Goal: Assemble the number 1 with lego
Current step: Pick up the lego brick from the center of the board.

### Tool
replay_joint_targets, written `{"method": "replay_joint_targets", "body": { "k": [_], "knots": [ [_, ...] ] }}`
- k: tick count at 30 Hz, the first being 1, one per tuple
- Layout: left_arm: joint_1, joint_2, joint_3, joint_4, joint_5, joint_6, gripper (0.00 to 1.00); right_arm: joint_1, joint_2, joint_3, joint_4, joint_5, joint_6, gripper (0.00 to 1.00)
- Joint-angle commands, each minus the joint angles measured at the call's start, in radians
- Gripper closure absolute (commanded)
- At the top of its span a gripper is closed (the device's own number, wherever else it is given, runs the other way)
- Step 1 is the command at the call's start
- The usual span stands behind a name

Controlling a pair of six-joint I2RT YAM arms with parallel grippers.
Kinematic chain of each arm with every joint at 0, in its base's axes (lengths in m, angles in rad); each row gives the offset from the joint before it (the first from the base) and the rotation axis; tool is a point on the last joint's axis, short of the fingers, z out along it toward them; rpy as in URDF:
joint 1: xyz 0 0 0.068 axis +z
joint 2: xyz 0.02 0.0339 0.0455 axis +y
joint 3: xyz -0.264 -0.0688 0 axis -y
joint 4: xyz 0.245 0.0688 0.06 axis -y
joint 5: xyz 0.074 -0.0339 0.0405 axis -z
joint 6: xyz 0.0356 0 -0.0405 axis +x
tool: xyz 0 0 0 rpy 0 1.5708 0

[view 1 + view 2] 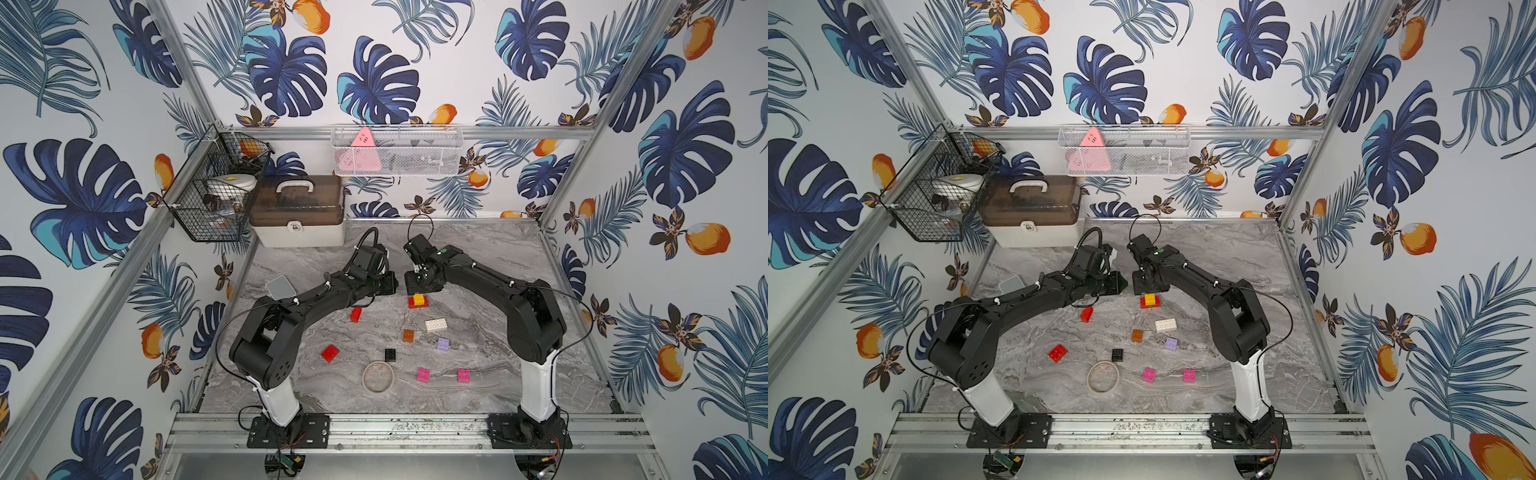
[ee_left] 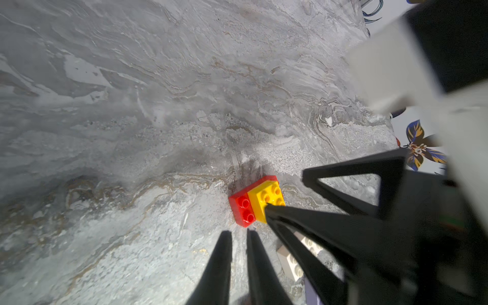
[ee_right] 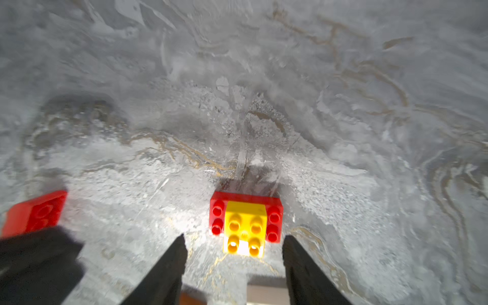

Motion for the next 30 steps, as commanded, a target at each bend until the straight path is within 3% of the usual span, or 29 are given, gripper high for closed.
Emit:
{"method": "replay_joint_targets", "body": {
  "k": [1, 3, 9, 14, 22, 30],
  "knots": [
    [0.000, -0.019, 0.009, -0.020, -0.038, 0.043, 0.79, -0.002, -0.077, -0.032, -0.032, -0.004, 0.000, 0.37],
    [-0.001, -0.033, 0.011, -0.038, -0.062, 0.058, 0.76, -0.002, -0.135, -0.087, -0.020, -0.023, -0.012, 0.38],
    [-0.005, -0.111, 0.010, -0.185, -0.195, 0.081, 0.61, -0.001, -0.289, -0.293, -0.012, -0.168, -0.037, 0.54],
    [-0.002, -0.141, 0.040, -0.307, -0.276, 0.129, 0.50, 0.035, -0.384, -0.428, 0.019, -0.222, 0.051, 0.54],
    [0.029, -0.165, 0.009, -0.311, -0.233, 0.158, 0.49, 0.141, -0.425, -0.545, 0.072, -0.099, 0.228, 0.47],
    [0.022, -0.209, 0.011, -0.345, -0.271, 0.225, 0.49, 0.213, -0.394, -0.576, 0.080, 0.047, 0.409, 0.46]
  ]
}}
